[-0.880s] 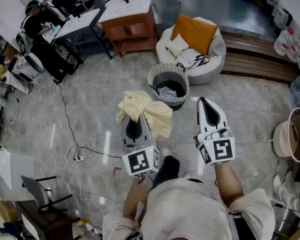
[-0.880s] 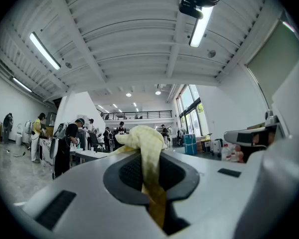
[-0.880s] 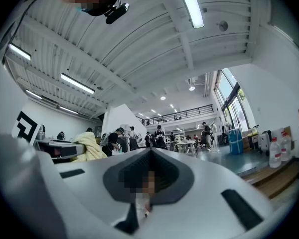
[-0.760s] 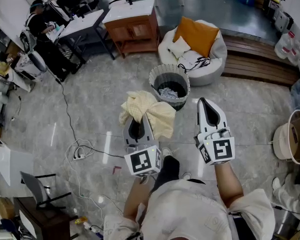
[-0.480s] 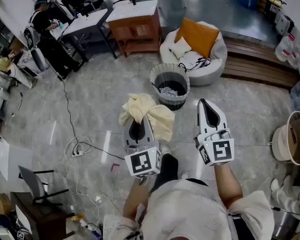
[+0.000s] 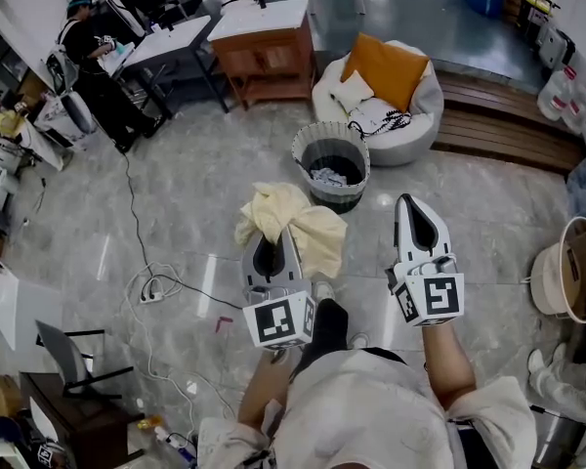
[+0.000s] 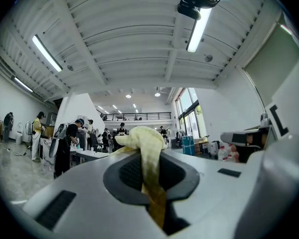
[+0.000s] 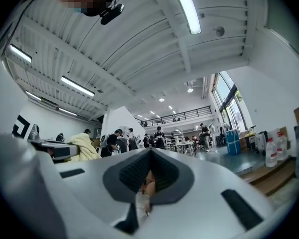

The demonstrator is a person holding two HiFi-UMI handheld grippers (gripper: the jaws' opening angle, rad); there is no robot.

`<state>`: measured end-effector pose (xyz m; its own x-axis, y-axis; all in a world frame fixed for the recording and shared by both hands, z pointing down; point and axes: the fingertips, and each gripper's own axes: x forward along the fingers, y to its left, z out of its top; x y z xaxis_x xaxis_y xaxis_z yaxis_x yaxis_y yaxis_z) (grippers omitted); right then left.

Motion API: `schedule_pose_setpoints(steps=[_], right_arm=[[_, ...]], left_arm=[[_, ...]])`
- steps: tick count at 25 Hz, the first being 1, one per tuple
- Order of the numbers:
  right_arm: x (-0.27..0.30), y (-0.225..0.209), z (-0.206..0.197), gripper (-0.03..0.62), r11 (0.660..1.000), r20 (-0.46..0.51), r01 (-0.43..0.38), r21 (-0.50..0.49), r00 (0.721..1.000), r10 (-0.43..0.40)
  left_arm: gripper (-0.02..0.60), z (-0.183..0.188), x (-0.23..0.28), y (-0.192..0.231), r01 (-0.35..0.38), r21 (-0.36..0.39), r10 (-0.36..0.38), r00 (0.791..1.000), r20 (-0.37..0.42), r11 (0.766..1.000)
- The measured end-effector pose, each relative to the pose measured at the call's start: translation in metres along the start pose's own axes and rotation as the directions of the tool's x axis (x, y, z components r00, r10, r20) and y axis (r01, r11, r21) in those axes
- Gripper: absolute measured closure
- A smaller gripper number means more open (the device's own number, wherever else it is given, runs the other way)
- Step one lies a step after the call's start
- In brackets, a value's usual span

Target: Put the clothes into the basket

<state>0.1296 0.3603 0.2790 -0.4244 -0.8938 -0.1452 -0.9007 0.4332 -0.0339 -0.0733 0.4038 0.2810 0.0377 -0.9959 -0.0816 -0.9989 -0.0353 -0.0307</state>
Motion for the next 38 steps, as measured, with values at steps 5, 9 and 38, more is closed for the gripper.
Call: schedule_pose_setpoints(steps=[5,9,38], right_arm=[[0.021,-0.003,-0.009,0.606,1.000,-0.013,0.001,-0.003,1.000,-0.001],[0.047,-0.013,-0.013,0.606,1.000,-0.017,0.009,-0.003,1.000,-0.009],[0.280,-0.015,-0.022,0.606,0.993,-0.002,0.105,-0.052,0.994,-0.106]], left_arm=[[0.549,-0.005,0.020,0.007,0.008,0.009,-0.008,1.000,-0.001,1.000],[0.549,-0.010,0.047,0.011,0.020,0.006,-0.020,1.000,-0.016,1.000],[0.548,-0.017,0.274,0.113,0.145,-0.026,-0.145,0.989,0.014,0.989]])
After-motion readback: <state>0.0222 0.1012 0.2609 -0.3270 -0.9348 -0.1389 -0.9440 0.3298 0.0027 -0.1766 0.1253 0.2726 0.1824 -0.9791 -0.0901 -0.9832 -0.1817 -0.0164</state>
